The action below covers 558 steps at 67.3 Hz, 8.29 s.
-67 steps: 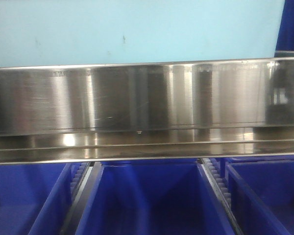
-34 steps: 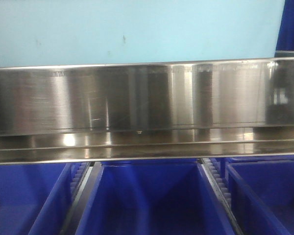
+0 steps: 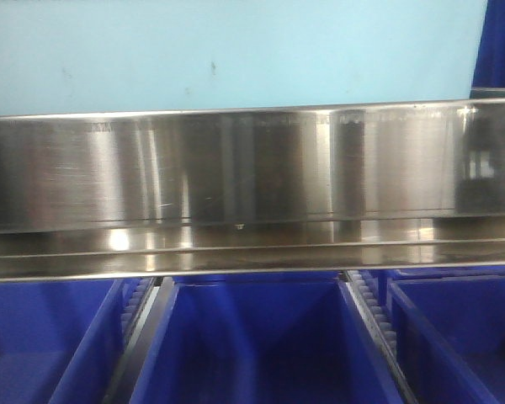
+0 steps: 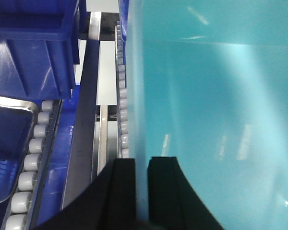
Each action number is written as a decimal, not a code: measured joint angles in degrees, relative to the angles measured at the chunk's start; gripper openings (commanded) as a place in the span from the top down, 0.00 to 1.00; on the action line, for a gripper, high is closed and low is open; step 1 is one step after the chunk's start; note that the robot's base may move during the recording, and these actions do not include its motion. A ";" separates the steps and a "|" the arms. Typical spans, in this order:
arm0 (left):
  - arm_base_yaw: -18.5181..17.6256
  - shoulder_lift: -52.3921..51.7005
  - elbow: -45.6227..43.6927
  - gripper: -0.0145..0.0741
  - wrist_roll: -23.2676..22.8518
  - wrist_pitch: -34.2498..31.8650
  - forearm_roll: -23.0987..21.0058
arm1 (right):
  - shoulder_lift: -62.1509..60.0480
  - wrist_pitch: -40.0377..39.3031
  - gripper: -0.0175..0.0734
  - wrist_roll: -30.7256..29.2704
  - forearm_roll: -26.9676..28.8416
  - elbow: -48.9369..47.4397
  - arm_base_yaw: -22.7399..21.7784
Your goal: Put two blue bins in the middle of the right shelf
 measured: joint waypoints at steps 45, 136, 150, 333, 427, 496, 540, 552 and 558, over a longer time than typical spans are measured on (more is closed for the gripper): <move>-3.38 -6.03 16.83 0.96 -8.04 -6.83 4.85 | -4.73 1.49 0.96 13.52 -14.98 12.43 6.61; -3.70 -10.01 29.04 0.52 -8.07 -15.74 0.90 | -6.76 1.91 0.39 16.86 -15.09 19.40 6.96; -3.72 -10.45 22.89 0.52 -8.07 -4.11 -1.09 | -7.78 13.42 0.39 10.13 -4.81 13.36 6.82; -0.63 -2.82 20.89 0.96 -1.44 16.25 -15.13 | -5.99 22.95 0.99 -4.92 16.64 16.73 0.65; -0.63 -5.33 2.10 0.96 1.01 6.78 -2.14 | -5.24 7.79 0.99 -11.84 12.99 -1.49 0.06; -0.63 -5.33 2.10 0.96 -2.66 6.78 -2.67 | -5.24 7.36 0.99 -11.88 10.32 -1.49 0.06; -0.63 -5.33 2.10 0.96 -2.78 6.78 -2.67 | -5.24 7.27 0.99 -11.98 10.22 -1.49 0.06; -0.63 -5.21 2.10 0.96 -2.78 6.66 -2.76 | -5.24 7.27 0.99 -11.98 10.22 -1.49 0.06; -0.63 -5.21 2.10 0.96 -2.78 6.66 -2.76 | -5.24 7.27 0.99 -11.98 10.22 -1.49 0.06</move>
